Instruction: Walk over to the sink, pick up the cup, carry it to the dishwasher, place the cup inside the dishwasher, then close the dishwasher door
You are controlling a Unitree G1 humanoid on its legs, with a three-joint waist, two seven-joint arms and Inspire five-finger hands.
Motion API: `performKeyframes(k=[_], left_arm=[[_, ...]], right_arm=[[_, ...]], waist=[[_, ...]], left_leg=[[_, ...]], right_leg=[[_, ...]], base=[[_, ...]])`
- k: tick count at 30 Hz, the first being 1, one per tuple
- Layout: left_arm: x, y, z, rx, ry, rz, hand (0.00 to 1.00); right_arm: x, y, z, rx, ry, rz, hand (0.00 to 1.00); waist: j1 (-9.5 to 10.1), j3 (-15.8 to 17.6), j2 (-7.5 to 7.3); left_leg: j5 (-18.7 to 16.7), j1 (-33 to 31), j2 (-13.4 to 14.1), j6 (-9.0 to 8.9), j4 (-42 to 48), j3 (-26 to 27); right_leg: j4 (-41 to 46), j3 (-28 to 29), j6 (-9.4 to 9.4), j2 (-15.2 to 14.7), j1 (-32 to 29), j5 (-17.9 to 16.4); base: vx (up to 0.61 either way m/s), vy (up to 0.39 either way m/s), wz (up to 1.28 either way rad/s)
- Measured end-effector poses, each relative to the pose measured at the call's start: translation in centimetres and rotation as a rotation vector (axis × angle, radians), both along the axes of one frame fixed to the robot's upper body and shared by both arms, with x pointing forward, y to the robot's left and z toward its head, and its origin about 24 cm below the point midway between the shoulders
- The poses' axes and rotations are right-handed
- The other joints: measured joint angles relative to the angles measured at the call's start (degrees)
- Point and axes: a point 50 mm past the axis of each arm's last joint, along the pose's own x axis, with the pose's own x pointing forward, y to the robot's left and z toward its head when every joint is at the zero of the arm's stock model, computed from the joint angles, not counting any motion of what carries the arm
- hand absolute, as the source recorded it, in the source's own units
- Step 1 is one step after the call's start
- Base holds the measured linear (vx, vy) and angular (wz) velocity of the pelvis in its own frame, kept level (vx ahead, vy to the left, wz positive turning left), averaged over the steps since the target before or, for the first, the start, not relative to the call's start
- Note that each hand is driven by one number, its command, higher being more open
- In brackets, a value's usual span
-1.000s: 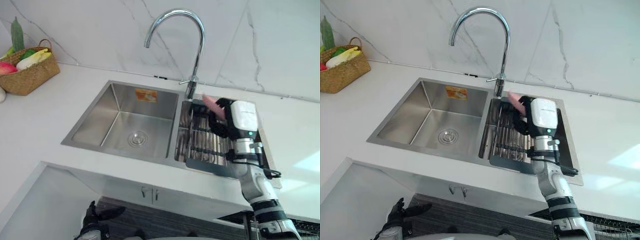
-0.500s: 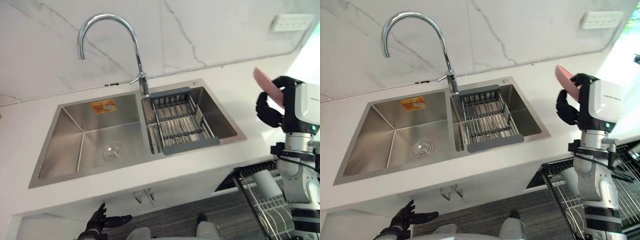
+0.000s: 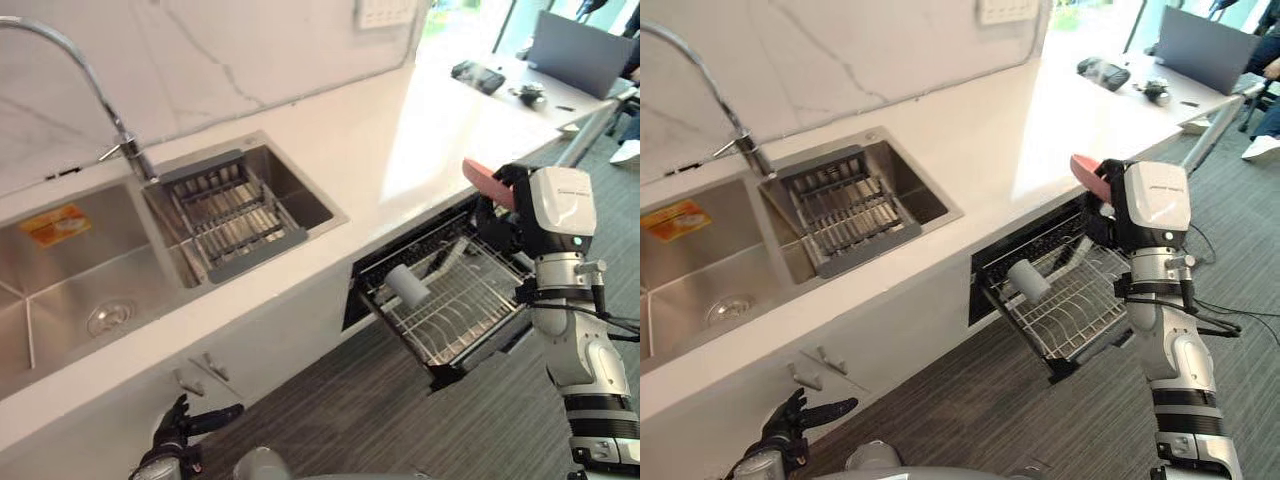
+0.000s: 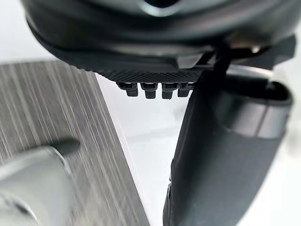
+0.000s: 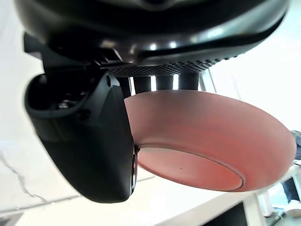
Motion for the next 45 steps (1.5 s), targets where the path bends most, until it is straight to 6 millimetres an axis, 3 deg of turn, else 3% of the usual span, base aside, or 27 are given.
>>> performKeyframes(k=[2, 6, 9, 10, 12, 14, 15, 18, 21, 22, 23, 25, 26, 28, 31, 33, 36, 42, 45], left_arm=[[0.2, -0.9, -0.4, 0.036, 0.002, 0.007, 1.00], [-0.5, -5.2, -2.2, -0.031, 0.099, -0.052, 1.00], [1.1, -4.7, -1.4, 0.002, 0.004, -0.079, 1.00], [1.6, -4.5, -0.9, 0.022, -0.052, -0.096, 1.00], [2.2, -4.4, -0.4, 0.039, -0.120, -0.107, 1.00], [4.0, -4.4, 0.5, 0.071, -0.202, -0.133, 1.00], [4.4, -4.5, 0.6, 0.073, -0.211, -0.137, 1.00], [6.7, -4.9, 1.3, 0.073, -0.214, -0.186, 1.00], [10.7, -6.3, 3.0, -0.002, -0.292, -0.202, 1.00], [10.8, -6.4, 3.1, -0.010, -0.303, -0.202, 1.00], [11.2, -6.9, 3.5, -0.047, -0.365, -0.211, 1.00], [10.8, -7.8, 3.5, -0.084, -0.427, -0.263, 1.00], [9.8, -8.5, 3.5, -0.226, -0.554, -0.271, 1.00], [7.5, -9.5, 3.5, -0.304, -0.663, -0.316, 1.00], [4.8, -10.5, 4.8, -0.125, -0.853, -0.452, 1.00], [5.6, -10.6, 4.6, -0.103, -0.761, -0.403, 1.00], [5.9, -8.1, 4.3, -0.275, -0.818, -0.352, 1.00], [5.2, -6.0, 4.6, -0.310, -0.916, -0.328, 1.00], [2.4, -4.2, 3.9, -0.306, -0.909, -0.338, 1.00]], right_arm=[[-0.1, 0.0, -0.6, 0.010, 0.030, -0.014, 0.00], [0.3, 1.2, -3.3, 0.000, 0.163, 0.003, 0.00], [1.4, 2.4, -4.2, -0.035, 0.203, 0.042, 0.00], [2.8, 2.9, -3.0, -0.049, 0.147, 0.054, 0.00], [4.0, 2.8, -1.8, -0.052, 0.090, 0.041, 0.00], [6.2, 1.7, 0.7, -0.055, 0.018, -0.039, 0.00], [6.5, 1.5, 1.2, -0.058, 0.009, -0.055, 0.00], [8.2, 1.6, 5.6, -0.118, -0.099, -0.064, 0.00], [9.3, 1.1, 9.8, -0.173, -0.218, -0.112, 0.00], [9.3, 1.1, 9.9, -0.171, -0.222, -0.120, 0.00], [9.4, 0.5, 10.1, -0.165, -0.228, -0.166, 1.00], [9.3, -1.0, 9.4, -0.155, -0.193, -0.252, 1.00], [9.2, -1.7, 9.0, -0.104, -0.174, -0.297, 1.00], [9.0, -2.5, 8.5, -0.021, -0.151, -0.350, 1.00], [8.9, -3.0, 8.4, 0.052, -0.141, -0.360, 1.00], [8.7, -3.1, 7.6, 0.117, -0.132, -0.356, 1.00], [7.9, -2.8, 6.8, 0.209, -0.198, -0.318, 1.00], [6.8, -3.5, 4.0, 0.363, -0.243, -0.346, 1.00], [4.9, -5.1, 2.2, 0.443, -0.284, -0.393, 1.00]], waist=[[-0.02, 0.2, 0.57], [-0.22, 3.8, 1.52], [0.34, 8.1, 1.11], [0.40, 10.8, 1.16], [0.40, 13.0, 1.34], [1.07, 18.3, 2.75], [1.32, 18.5, 3.10], [2.32, 18.7, 3.48], [2.32, 19.4, 4.88], [2.32, 19.4, 4.93], [2.38, 19.6, 5.49], [3.08, 19.7, 6.76], [3.67, 19.9, 7.45], [4.29, 19.9, 8.20], [4.41, 19.9, 8.48], [5.01, 19.8, 8.68], [3.80, 19.9, 8.44], [2.30, 19.7, 7.66], [1.70, 18.2, 5.57]], left_leg=[[2.8, 0.0, -0.3, -1.24, -3.8, -0.3], [5.6, 0.0, -1.5, -0.79, -7.1, -1.6], [6.6, -3.5, -2.7, -0.25, -7.1, -2.7], [7.6, -7.7, -4.2, 0.63, -7.1, -3.4], [8.3, -10.7, -4.9, 1.10, -7.1, -4.5], [9.9, -13.9, -5.4, 2.02, -7.6, -5.8], [10.4, -14.8, -5.6, 2.18, -8.2, -6.0], [12.5, -17.5, -6.8, 2.67, -11.6, -6.5], [13.5, -20.9, -8.9, 3.78, -12.7, -8.9], [13.6, -21.1, -9.0, 3.87, -12.8, -8.9], [13.8, -21.9, -9.7, 4.06, -13.1, -9.8], [14.3, -22.3, -10.6, 4.13, -14.2, -11.8], [14.6, -22.4, -11.1, 4.14, -15.0, -12.4], [15.1, -22.4, -11.7, 4.23, -16.2, -13.3], [15.1, -21.9, -12.1, 4.24, -16.4, -14.6], [15.2, -20.1, -12.4, 4.19, -17.1, -14.5], [15.3, -19.1, -12.2, 4.02, -17.4, -14.6], [15.4, -14.9, -11.2, 3.57, -17.5, -14.0], [15.2, -13.6, -10.2, 2.87, -17.5, -14.0]], right_leg=[[-1.6, -0.5, 1.85, 1.1, -0.5, -1.3], [-2.8, -1.2, 1.88, 1.5, -0.4, -1.6], [-1.3, -1.0, 2.43, -0.1, -4.2, -3.0], [-1.6, -1.0, 2.90, -1.1, -8.0, -3.9], [-2.5, -1.0, 3.01, -1.4, -10.5, -3.9], [-3.6, -1.3, 3.21, -1.2, -13.0, -3.2], [-3.8, -1.4, 3.07, -1.2, -13.9, -2.8], [-6.1, 0.0, 2.73, -0.7, -18.5, 0.0], [-7.9, 0.7, 3.09, -1.7, -22.0, 2.5], [-7.9, 0.7, 3.13, -1.8, -22.3, 2.5], [-8.0, 0.3, 3.34, -2.3, -22.6, 2.8], [-8.2, -0.6, 3.47, -2.8, -22.6, 2.8], [-8.5, -1.1, 3.66, -3.0, -22.5, 2.9], [-8.7, -2.0, 3.73, -3.4, -22.3, 3.0], [-9.4, -2.8, 3.72, -3.4, -20.6, 3.0], [-9.8, -2.6, 3.73, -3.4, -19.1, 3.0], [-10.8, -2.6, 3.81, -2.8, -17.8, 3.0], [-12.1, -2.0, 3.96, -1.6, -13.7, 3.2], [-13.5, -2.0, 4.21, -0.3, -12.1, 3.4]], base=[[-0.10, -0.218, 0.02], [-0.08, -0.069, 0.11], [-0.10, 0.031, 0.08], [-0.16, 0.048, 0.00], [-0.11, 0.050, 0.04], [-0.15, 0.075, 0.13], [-0.15, 0.083, 0.06], [-0.09, 0.080, -0.17], [-0.02, 0.082, -0.05], [-0.01, 0.065, 0.14], [0.02, 0.041, 0.24], [0.04, 0.051, 0.30], [0.05, 0.037, 0.27], [0.05, 0.030, 0.26], [0.04, 0.023, 0.18], [0.01, 0.021, 0.00], [0.00, 0.000, 0.00], [-0.04, -0.006, -0.10], [-0.07, -0.016, -0.11]])
